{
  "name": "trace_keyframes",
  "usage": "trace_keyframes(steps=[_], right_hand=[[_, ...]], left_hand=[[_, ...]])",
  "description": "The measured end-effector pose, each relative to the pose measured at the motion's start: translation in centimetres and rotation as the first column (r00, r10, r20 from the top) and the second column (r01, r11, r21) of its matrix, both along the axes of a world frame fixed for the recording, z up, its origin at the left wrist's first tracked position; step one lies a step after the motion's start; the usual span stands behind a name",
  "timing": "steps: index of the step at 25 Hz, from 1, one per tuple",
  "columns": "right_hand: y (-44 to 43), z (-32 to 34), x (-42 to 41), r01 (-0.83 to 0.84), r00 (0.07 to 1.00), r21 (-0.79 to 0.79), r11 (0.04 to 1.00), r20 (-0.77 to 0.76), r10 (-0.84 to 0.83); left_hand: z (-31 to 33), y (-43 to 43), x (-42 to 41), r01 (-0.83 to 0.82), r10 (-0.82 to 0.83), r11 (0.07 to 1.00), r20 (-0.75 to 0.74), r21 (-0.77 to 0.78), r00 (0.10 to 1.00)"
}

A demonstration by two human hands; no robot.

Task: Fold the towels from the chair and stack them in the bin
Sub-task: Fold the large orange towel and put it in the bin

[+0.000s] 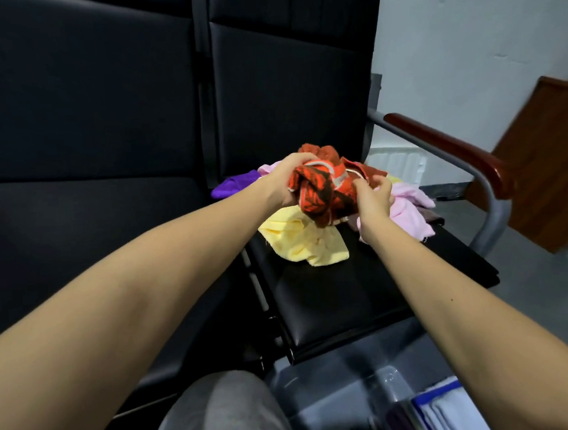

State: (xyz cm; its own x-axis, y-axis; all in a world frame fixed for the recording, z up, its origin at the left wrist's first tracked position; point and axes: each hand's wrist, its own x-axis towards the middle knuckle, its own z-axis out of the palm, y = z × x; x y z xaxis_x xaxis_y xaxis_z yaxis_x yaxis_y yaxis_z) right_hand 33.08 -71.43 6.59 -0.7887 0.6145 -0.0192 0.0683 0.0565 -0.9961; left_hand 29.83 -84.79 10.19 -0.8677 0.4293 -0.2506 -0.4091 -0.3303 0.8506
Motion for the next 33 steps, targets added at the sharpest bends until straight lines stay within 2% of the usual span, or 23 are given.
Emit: trace_keyframes(steps=[1,2,3,4,6,9,11,12,14,16,18,22,27,29,30,32,33], right_hand=[[-0.2,0.0,0.2,-0.055,0.997,-0.16,0.986,0.054,0.064],[-0.6,0.0,0.3,-0.159,0.976,-0.344,0.925,0.084,0.199],[-0.8,0.1,0.3,-0.262,0.945,-0.45,0.854,0.062,0.322],[-1.1,0.4,0.4,-0.337,0.925,-0.459,0.822,0.003,0.38],[-2.0,1.2,0.7,-0.344,0.936,-0.414,0.843,-0.078,0.343],[-2.8,1.3,1.3,-0.236,0.971,-0.324,0.916,-0.049,0.233],[-3.1,1.2,1.3,-0.254,0.967,-0.387,0.886,-0.117,0.225],[-3.3,1.4,1.7,-0.281,0.958,-0.424,0.861,-0.174,0.227],[-3.5,2.0,2.5,-0.342,0.936,-0.453,0.823,-0.247,0.252],[-3.3,2.7,3.1,-0.383,0.921,-0.466,0.798,-0.26,0.29],[-3.0,3.3,3.5,-0.365,0.927,-0.474,0.802,-0.263,0.266],[-3.8,3.8,3.0,-0.309,0.944,-0.491,0.814,-0.263,0.2],[-6.6,5.1,-0.3,-0.302,0.933,-0.345,0.889,-0.3,0.2],[-9.6,7.8,-1.9,-0.325,0.898,-0.269,0.907,-0.39,0.206],[-11.5,9.5,-2.6,-0.329,0.878,-0.227,0.917,-0.432,0.208],[-16.2,11.9,-3.9,-0.374,0.83,-0.092,0.923,-0.478,0.289],[-18.2,12.2,-4.1,-0.391,0.827,0.003,0.92,-0.439,0.352]], left_hand=[[-0.1,-0.7,-0.3,0.022,-0.023,0.999,-0.013,-0.026,1.0],[0.2,-1.4,0.0,0.094,-0.095,0.995,-0.033,-0.036,0.995],[0.6,-2.1,0.3,0.164,-0.168,0.984,-0.048,-0.068,0.985],[1.1,-2.8,0.7,0.226,-0.233,0.969,-0.066,-0.101,0.97],[1.8,-3.5,1.0,0.246,-0.261,0.959,-0.092,-0.142,0.961],[1.8,-4.2,1.1,0.078,-0.093,0.98,-0.073,-0.183,0.993],[0.1,-4.2,1.0,0.051,-0.058,0.975,-0.026,-0.215,0.998],[-0.8,-4.2,1.2,0.075,-0.074,0.98,0.015,-0.186,0.997],[-2.4,-4.0,1.4,0.1,-0.098,0.994,0.053,-0.033,0.994],[-3.1,-3.3,1.6,0.108,-0.116,0.983,0.046,0.148,0.992],[-2.8,-2.4,2.1,0.102,-0.115,0.964,0.038,0.244,0.993],[-1.2,-2.1,1.7,0.001,-0.01,0.936,0.021,0.351,1.0],[3.0,-5.6,-0.1,-0.063,0.111,0.925,-0.106,0.376,0.988],[6.3,-8.8,-1.9,-0.136,0.233,0.916,-0.225,0.377,0.946],[8.1,-10.9,-3.0,-0.177,0.311,0.903,-0.313,0.391,0.897],[10.6,-16.4,-4.5,-0.386,0.491,0.871,-0.499,0.304,0.714],[10.5,-19.2,-5.1,-0.481,0.478,0.859,-0.612,0.177,0.63]])
